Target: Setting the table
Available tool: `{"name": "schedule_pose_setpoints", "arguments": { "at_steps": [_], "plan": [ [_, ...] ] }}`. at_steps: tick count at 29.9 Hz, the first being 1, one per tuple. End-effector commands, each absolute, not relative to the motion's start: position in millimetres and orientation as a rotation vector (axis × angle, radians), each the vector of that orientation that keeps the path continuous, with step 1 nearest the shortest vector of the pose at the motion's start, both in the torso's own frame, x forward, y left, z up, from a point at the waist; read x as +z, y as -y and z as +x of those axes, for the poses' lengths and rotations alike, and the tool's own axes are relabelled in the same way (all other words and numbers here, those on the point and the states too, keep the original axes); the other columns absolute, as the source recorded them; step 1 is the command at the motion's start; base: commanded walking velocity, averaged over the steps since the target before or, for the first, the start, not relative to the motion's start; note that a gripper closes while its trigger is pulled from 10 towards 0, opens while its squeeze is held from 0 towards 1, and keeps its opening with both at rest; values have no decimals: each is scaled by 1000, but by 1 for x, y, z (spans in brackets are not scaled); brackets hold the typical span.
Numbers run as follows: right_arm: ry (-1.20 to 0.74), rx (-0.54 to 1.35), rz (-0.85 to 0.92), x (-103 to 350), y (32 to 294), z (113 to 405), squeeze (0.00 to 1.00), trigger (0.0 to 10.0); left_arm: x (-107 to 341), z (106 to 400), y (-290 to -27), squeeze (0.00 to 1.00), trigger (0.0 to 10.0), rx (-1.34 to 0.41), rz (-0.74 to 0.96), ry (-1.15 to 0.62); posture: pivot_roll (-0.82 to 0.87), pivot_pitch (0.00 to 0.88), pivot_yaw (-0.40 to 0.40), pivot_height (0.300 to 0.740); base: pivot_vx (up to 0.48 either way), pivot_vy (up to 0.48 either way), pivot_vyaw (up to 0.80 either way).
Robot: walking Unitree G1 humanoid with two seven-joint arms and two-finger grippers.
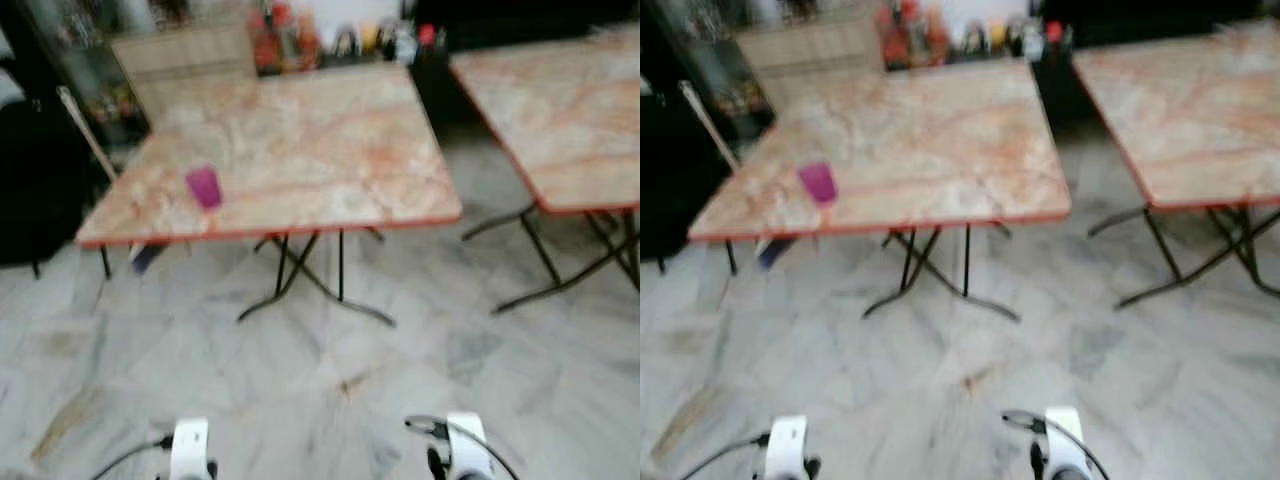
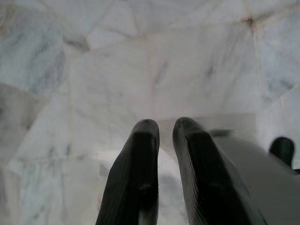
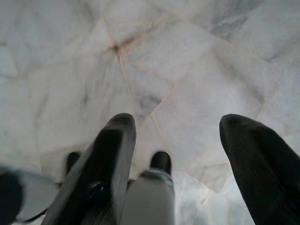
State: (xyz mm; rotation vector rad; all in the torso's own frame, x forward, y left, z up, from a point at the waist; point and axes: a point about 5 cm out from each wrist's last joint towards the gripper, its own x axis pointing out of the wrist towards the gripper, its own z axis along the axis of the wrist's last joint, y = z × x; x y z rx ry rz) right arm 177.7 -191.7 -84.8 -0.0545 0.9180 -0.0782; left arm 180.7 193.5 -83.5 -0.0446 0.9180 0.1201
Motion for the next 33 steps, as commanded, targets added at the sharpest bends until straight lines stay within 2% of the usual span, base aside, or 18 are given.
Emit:
{"name": "schedule_pose_setpoints", "arguments": {
  "at_steps": [1, 10, 28, 33],
  "plan": [
    [-909, -52, -34, -84, 180, 183, 0, 10000, -83, 179, -204, 0, 10000, 145, -30, -916, -32, 10, 100, 740, 0, 0, 0],
    [-907, -43, -32, -84, 178, 183, 0, 10000, -84, 177, -204, 0, 10000, 138, -24, -927, -33, 0, 100, 740, 0, 0, 0],
    [-903, -51, -20, -84, 179, 183, 0, 10000, -83, 177, -205, 0, 10000, 149, -29, -926, -20, 18, 98, 740, 0, 458, 0],
    [-902, -59, -18, -84, 179, 183, 0, 10000, -84, 177, -205, 0, 10000, 155, -30, -927, -17, 26, 97, 740, 0, 58, 0]
  ]
}}
